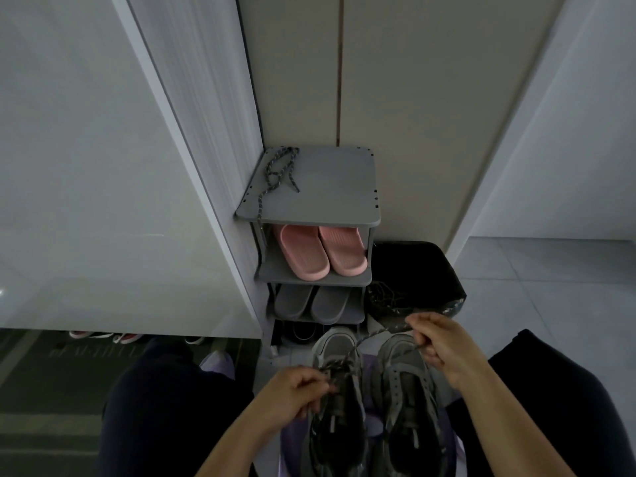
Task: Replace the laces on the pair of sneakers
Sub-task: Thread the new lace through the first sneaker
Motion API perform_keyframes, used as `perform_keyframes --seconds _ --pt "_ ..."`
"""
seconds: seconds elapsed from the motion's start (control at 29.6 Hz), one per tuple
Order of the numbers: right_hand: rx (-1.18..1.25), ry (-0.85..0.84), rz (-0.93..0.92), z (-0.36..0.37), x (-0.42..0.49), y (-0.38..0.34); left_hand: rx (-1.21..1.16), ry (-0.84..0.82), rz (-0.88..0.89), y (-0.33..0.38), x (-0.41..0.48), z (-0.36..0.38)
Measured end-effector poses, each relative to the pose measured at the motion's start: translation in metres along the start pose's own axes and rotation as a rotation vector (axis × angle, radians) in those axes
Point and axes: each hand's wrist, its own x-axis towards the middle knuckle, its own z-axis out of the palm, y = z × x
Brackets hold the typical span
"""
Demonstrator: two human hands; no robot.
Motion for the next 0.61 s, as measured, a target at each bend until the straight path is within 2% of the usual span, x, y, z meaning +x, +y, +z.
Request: perform_keyframes --seconds 0.03,0.1,0.17,0.2,0.27,0.34,0.41,0.51,0.61 --pt "-0.157 0.000 -0.020 0.000 0.000 0.004 0.054 -0.052 -0.010 -0.001 0.001 0.000" --pt "-0.639 -0.074 -0.048 -0.001 0.002 0.010 0.089 -0.060 -0.029 -0.001 0.005 -0.003" --pt "-1.042 -0.214 -0.029 0.001 0.002 0.015 0.079 0.051 -0.011 -0.001 0.012 -0.006" --pt "-1.145 -0.230 -0.020 0.004 0.001 0.015 0.089 0.123 0.015 -0.001 0.018 -0.006" --pt "-1.230 -0.160 -0.072 0.013 -0.002 0.012 0.160 0.283 0.067 -0.006 0.034 -0.006" --pt "-1.192 -0.126 -0.153 0.028 -0.005 0.009 0.286 0.363 0.095 -0.010 0.050 -0.008" --pt "-1.117 -0.190 -0.159 0.048 -0.009 0.010 0.419 0.315 0.106 -0.013 0.062 -0.008" --pt "-1.153 -0.305 -0.129 0.074 -0.012 0.020 0.521 0.262 0.075 -0.010 0.070 -0.008" --pt "-1.171 -0.280 -0.121 0.078 -0.009 0.026 0.561 0.180 0.046 -0.001 0.072 -0.009"
